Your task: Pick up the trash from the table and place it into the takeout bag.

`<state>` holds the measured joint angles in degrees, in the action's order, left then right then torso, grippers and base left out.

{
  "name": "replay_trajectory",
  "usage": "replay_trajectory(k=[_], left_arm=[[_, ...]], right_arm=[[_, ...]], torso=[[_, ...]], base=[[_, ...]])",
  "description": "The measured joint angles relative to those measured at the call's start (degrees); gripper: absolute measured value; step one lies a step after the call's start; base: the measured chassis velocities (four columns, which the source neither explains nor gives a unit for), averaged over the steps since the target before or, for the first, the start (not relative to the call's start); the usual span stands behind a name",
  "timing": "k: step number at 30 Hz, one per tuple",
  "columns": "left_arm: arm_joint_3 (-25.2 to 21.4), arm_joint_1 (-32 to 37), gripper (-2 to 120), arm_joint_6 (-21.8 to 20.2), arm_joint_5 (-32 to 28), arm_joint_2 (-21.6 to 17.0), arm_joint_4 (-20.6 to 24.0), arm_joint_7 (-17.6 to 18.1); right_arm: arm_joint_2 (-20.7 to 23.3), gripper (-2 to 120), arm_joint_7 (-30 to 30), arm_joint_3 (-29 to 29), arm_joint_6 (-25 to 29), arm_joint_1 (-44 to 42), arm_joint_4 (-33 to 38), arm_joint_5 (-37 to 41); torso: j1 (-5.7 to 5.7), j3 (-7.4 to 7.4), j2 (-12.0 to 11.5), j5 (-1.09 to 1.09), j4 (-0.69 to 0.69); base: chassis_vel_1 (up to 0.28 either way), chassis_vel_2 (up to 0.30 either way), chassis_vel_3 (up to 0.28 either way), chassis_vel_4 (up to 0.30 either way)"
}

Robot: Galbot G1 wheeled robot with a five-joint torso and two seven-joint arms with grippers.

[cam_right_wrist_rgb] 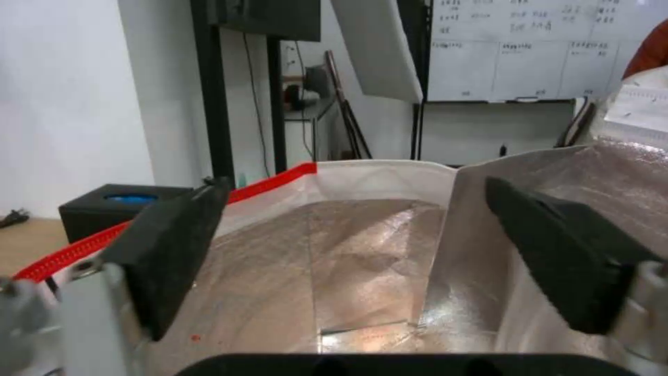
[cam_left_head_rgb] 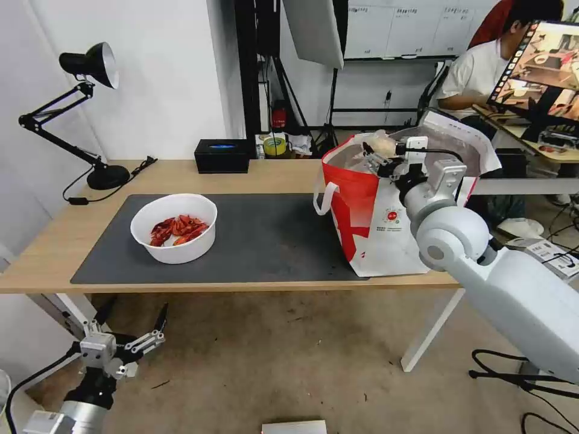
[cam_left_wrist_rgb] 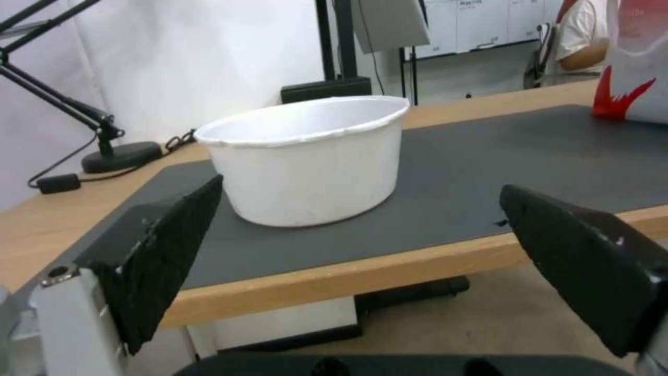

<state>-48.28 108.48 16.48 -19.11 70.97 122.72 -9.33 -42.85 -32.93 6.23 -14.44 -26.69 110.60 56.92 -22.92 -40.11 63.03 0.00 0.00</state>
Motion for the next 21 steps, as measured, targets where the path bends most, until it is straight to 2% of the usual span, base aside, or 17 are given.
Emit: replay_trajectory(k=[11, 15, 21], left_arm=[[0.24, -0.47, 100, -0.32, 0.01, -0.42, -0.26, 0.04], [0.38, -0.82, 100, -0.57, -0.06, -0.61, -0.22, 0.06], [0.63, -1.24, 100, -0.71, -0.20, -0.91, -0.47, 0.12]], right_arm=[[-0.63, 100, 0.59, 0.33, 0.30, 0.10, -0.41, 0.02], [-0.70, 100, 1.27, -0.13, 3.91, -0.53, 1.05, 0.02], [1.03, 100, 3.90, -3.30, 8.46, -6.48, 8.50, -0.13]], torso=[[0.00, 0.00, 0.00, 0.00, 0.00], [0.00, 0.00, 0.00, 0.00, 0.00], [0.00, 0.00, 0.00, 0.00, 0.00]], base=[[0.000, 0.000, 0.000, 0.000], [0.000, 0.000, 0.000, 0.000], [0.000, 0.000, 0.000, 0.000]])
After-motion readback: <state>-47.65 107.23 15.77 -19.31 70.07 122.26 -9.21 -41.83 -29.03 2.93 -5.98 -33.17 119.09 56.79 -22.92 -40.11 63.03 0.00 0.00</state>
